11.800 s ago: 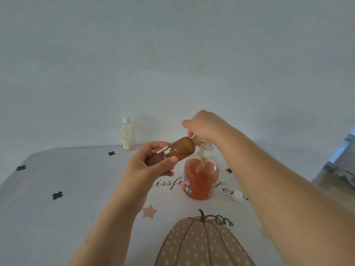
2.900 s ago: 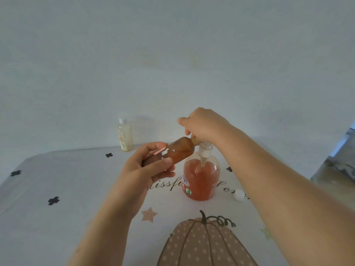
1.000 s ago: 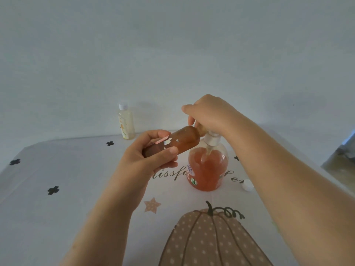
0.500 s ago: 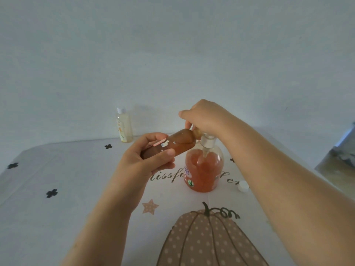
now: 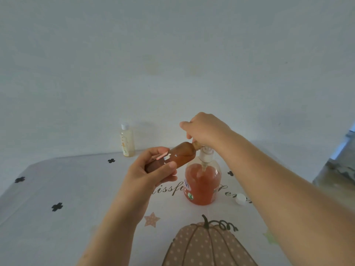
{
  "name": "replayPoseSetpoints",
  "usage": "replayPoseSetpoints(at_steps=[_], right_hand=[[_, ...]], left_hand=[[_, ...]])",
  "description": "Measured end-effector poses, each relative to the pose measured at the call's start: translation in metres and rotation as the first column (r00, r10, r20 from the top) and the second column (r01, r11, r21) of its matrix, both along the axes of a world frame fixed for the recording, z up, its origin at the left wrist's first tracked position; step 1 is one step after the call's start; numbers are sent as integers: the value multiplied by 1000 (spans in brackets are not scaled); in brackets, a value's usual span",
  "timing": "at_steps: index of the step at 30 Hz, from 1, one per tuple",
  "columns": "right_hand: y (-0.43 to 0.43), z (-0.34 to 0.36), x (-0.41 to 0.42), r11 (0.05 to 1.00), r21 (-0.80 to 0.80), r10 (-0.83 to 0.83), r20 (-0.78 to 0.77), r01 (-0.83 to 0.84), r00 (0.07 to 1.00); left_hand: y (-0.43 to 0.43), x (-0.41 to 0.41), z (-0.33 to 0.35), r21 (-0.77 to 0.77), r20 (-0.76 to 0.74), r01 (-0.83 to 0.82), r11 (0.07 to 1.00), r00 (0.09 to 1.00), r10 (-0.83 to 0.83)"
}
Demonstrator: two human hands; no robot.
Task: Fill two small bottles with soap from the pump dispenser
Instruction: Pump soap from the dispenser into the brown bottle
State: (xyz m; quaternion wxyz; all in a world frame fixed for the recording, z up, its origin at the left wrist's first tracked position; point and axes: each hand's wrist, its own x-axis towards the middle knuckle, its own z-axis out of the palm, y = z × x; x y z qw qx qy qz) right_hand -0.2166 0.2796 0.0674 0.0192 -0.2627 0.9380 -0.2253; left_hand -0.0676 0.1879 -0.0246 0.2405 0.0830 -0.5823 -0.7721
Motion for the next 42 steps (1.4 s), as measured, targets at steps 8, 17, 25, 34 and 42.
replayPoseSetpoints(at_steps=[8,17,25,34,42], right_hand=[[0,-3,-3,1000,-14,9,26,-9,1000],[-3,-18,-11,999,-36,27,112,-23,993],[0,-17,-9,998,-66,27,139,-18,990],[-1,-7,-6,999,-48,11,82,-7,997],[-1,0,-4,1000,-1,5,58,-5,998]], left_hand=[[-2,-1,-2,2,11,13,1000,1000,-13],[-11,-5,-9,-25,46,10,1000,999,-9],[-8,-5,-8,3,31,38,999,999,-38],[-1,-2,-2,40,-9,34,999,999,-34],[2,1,1,38,-15,21,999,1000,-21]])
